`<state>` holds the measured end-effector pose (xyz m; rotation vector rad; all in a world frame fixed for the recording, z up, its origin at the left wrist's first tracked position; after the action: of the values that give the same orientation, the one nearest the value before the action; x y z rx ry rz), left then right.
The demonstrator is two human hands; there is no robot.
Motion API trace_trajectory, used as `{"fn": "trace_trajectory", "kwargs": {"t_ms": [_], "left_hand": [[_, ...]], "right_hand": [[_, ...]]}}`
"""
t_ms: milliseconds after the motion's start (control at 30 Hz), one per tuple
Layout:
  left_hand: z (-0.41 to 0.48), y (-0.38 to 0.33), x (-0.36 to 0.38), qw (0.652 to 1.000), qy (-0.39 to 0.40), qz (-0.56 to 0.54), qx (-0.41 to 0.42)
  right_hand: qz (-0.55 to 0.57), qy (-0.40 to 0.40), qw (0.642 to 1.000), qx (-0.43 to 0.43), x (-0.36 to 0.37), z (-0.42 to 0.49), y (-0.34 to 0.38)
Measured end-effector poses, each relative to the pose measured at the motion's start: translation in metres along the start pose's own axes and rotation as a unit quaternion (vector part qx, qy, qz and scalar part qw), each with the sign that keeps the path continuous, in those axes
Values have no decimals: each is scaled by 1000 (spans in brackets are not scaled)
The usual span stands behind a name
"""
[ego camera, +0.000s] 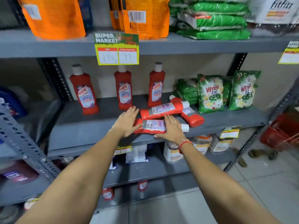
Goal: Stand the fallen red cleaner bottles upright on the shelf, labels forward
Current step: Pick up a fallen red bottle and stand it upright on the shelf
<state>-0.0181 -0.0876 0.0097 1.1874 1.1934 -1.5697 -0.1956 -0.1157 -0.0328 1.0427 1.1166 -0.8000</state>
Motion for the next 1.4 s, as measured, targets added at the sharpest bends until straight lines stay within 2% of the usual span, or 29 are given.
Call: {"fn": "trace_trajectory", "kwargs": {"t_ms": [133, 200, 300, 500, 600, 700, 833, 933, 1000, 1067, 1133, 1167, 1200, 1233, 1267, 1333, 1400], "left_hand": [[27, -13, 29, 990, 142, 3, 3], [35, -11, 44, 982, 187, -7, -9], [45, -4, 50, 982, 188, -25, -12], [56, 8, 46, 985, 173, 5, -10], [55, 14, 40, 987, 157, -32, -12], [50, 25, 33, 983, 123, -138, -19], [36, 44, 22, 954, 89, -285, -35], [20, 60, 13, 931, 34, -360, -54], [5, 75, 9, 910, -23, -406, -84], [-11, 94, 4, 892, -89, -428, -114], [-26, 113, -3, 877, -140, -440, -135], [-31, 119, -8, 870, -156, -446, -141], [-39, 130, -13, 863, -173, -451, -147], [-44, 136, -18, 856, -187, -458, -150], [-49, 144, -22, 849, -199, -465, -154], [-60, 160, -30, 835, -222, -474, -166], [-69, 173, -33, 823, -236, -486, -175]], "right_hand": [[-46, 115, 992, 16, 11, 10, -22], [-89, 160, 983, -4, 16, 10, -27], [-128, 158, 979, -16, 9, 17, -27], [-210, 141, 966, -50, -3, 28, -14], [-215, 99, 970, -57, -18, 28, -5], [-257, 17, 961, -105, -49, 29, 23], [-366, -123, 894, -228, -82, 29, 91], [-432, -185, 831, -298, -90, 28, 140], [-428, -229, 818, -309, -97, 28, 160], [-349, -310, 846, -258, -118, 26, 164], [-160, -363, 904, -161, -137, 31, 147], [-30, -326, 938, -117, -134, 39, 133], [123, -240, 957, -103, -120, 53, 133], [255, -136, 951, -108, -102, 62, 139], [324, -45, 936, -127, -83, 67, 156], [371, 80, 913, -154, -49, 70, 192], [424, 107, 891, -126, -26, 76, 214]]}}
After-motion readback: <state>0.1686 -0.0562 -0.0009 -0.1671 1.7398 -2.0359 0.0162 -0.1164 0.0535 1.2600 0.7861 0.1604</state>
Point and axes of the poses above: each hand's wrist, its own z-axis towards the middle knuckle, its own x-axis out of the palm, y = z × x, the point moved 9 cm from there along z, towards the middle knuckle, and after that the axes turned 5 degrees about -z, right-handed, at the moved point
